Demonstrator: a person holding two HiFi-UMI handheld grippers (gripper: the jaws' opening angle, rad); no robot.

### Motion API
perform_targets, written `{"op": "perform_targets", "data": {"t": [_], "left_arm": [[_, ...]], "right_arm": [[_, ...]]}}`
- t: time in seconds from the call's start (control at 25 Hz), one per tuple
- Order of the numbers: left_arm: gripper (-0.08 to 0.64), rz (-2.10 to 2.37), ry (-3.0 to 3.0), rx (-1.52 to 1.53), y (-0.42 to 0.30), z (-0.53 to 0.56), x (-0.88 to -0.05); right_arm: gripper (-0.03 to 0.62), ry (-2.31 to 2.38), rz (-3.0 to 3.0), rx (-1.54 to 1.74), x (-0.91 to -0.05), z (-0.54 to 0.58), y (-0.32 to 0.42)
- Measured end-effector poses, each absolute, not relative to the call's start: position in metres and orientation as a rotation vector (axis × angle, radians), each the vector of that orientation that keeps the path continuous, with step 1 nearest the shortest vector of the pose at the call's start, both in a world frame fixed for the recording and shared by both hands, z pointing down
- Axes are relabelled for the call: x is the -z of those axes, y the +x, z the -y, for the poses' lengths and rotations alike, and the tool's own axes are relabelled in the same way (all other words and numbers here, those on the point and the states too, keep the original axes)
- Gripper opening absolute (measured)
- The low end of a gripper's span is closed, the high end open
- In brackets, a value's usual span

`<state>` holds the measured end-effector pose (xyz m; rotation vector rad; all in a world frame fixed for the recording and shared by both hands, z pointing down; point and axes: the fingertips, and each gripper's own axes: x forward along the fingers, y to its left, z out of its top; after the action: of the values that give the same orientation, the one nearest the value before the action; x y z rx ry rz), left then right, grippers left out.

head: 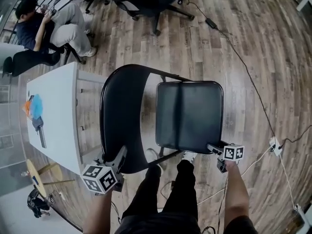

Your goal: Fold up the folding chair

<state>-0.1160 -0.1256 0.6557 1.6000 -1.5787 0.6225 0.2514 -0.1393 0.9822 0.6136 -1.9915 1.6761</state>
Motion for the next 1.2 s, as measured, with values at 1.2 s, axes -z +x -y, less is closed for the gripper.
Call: {"op": "perform_targets", "data": {"t": [1.2], "left_arm": [[0.08, 1.66, 1.668, -0.492, -0.269, 0.08, -0.491]], "right_arm": [[0.403, 0.153, 2.195, -1.503, -0.668, 0.033, -0.125]]}}
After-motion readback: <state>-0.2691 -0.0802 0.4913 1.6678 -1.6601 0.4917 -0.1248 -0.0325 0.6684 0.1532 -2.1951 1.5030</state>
